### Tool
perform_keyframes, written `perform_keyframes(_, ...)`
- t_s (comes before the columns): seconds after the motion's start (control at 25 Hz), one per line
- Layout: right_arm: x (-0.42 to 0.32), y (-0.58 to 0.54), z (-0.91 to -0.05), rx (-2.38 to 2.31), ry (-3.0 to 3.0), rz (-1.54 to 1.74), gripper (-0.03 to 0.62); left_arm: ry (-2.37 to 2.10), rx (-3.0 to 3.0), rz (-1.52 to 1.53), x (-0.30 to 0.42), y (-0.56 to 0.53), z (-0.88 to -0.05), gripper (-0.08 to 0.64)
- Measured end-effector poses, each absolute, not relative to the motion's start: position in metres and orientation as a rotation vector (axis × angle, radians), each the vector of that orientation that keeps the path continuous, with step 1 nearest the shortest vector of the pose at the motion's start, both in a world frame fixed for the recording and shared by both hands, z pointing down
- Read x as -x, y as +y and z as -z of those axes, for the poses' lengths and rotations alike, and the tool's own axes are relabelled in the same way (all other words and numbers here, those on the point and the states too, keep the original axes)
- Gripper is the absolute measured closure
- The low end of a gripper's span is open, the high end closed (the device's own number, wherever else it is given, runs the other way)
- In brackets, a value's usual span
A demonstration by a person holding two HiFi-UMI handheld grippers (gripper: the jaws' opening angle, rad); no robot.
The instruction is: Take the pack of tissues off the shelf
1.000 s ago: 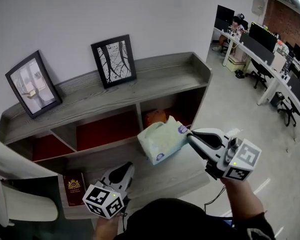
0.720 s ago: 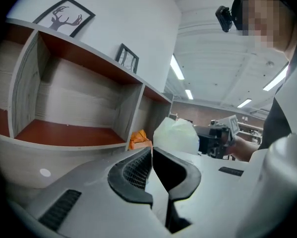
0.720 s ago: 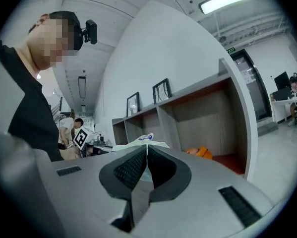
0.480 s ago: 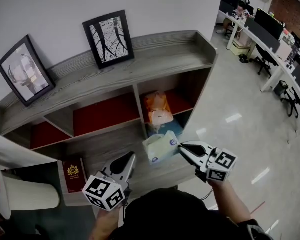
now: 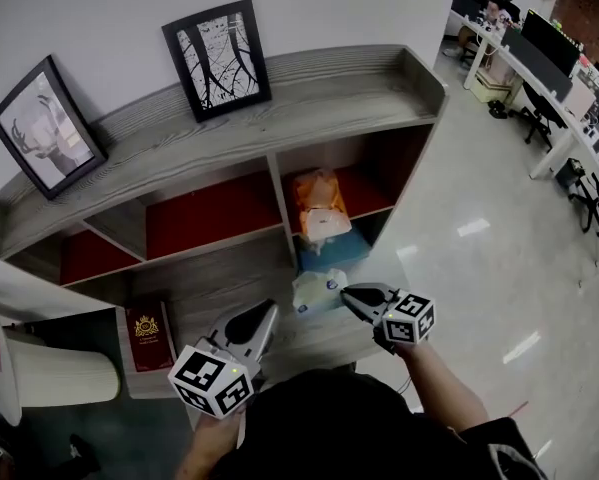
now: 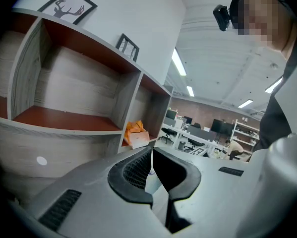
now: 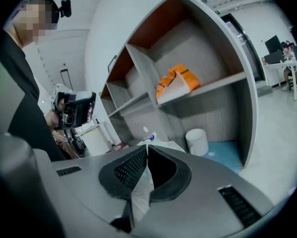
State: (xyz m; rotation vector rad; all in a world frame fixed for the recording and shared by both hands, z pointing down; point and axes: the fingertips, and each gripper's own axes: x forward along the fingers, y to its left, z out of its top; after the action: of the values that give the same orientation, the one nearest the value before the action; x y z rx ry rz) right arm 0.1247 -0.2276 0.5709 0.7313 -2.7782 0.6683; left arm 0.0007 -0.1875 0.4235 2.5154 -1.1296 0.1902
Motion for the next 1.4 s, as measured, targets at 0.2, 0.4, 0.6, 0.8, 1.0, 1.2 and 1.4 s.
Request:
perform_keyframes(0.2,-0.112,-0.233,-0.623,-0.706,-2.648,-0.738,0.571,-1.143,-2.5,-0.208,0.003,-0.185,-0.427,0.537)
perform_keyframes(0.4,-0.097,-0.232,-0.652,-0.658,-2.589,-0.769,0.571,-1.154,-2.479,-0.217,0.007,-0.183,-0.431,0.537)
perform_keyframes(0.6,-0.097,-0.224,-0.685,-0.659,-2.514,-0.834,0.569,-1.152,-2.464,-0.219,0.008,-0.178,-0.435,0.537)
perform_keyframes(0.8,-0.102,-0.217,-0.708,-0.679,-2.451,-0.877,0.569,-1.138,-2.463,-0.219,0.005,-0.178,-0.437,0.537)
perform_keyframes(1.0,-0.115,-0.217,-0.706,-0.775,-2.42,-0.936,0.566,-1.129,-2.459,-0.217,0.003,-0.178,-0.439,0.537)
perform_keyframes(1.2,-0.128,-0.23,-0.666,-0.866,-2.492,-0.923,0.54,-1.141,-2.473,-0.191,0.005,-0.184,-0.433,0.537)
perform_keyframes(1.4,-0.133,-0.236,-0.61,-0.927,-2.608,-0.846,0.537,-1.143,-2.495,-0.157,0.006,-0.187,-0.428,0.537)
